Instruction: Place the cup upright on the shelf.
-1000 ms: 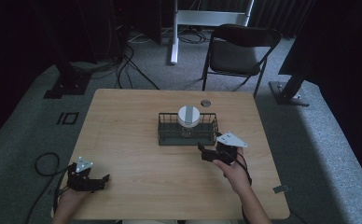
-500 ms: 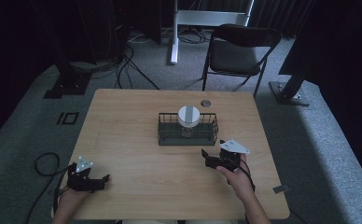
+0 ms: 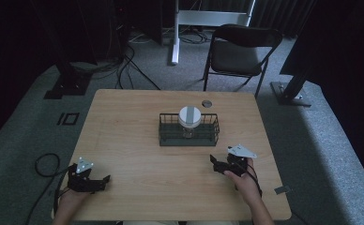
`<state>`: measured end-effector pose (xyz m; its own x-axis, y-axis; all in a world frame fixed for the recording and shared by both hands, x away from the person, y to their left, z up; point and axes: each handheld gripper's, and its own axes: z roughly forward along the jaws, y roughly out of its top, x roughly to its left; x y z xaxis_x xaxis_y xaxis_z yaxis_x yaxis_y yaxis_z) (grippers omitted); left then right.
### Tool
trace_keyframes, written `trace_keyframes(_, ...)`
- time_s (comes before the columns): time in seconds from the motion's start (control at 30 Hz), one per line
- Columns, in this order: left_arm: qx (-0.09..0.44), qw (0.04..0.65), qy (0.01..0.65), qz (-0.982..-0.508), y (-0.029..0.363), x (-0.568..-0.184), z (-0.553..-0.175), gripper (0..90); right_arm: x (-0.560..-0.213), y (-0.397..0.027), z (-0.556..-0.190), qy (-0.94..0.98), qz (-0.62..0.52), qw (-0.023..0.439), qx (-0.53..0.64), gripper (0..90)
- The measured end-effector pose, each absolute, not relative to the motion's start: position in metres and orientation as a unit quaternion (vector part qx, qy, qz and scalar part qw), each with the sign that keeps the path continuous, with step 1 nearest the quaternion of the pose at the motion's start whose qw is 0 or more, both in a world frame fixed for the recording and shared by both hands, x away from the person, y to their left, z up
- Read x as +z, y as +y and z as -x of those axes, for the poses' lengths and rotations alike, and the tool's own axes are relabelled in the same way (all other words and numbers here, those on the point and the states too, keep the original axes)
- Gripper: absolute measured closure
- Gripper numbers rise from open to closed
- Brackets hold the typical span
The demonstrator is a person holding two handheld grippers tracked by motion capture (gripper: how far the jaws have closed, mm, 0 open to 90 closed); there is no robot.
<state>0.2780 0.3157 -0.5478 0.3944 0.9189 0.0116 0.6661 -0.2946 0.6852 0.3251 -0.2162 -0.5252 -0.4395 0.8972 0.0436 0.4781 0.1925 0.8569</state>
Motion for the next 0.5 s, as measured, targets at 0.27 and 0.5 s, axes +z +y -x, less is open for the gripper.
trace_keyframes(0.27, 0.207, 0.305, 0.509, -0.778, 0.316, -0.548, -0.278, 0.6, -0.538, -0.231, -0.328, 0.737, -0.488, 0.245, 0.399, 12.1)
trace_keyframes(0.5, 0.207, 0.305, 0.509, -0.778, 0.316, -0.548, -0.278, 0.5, -0.543, -0.242, -0.331, 0.729, -0.513, 0.245, 0.381, 12.1)
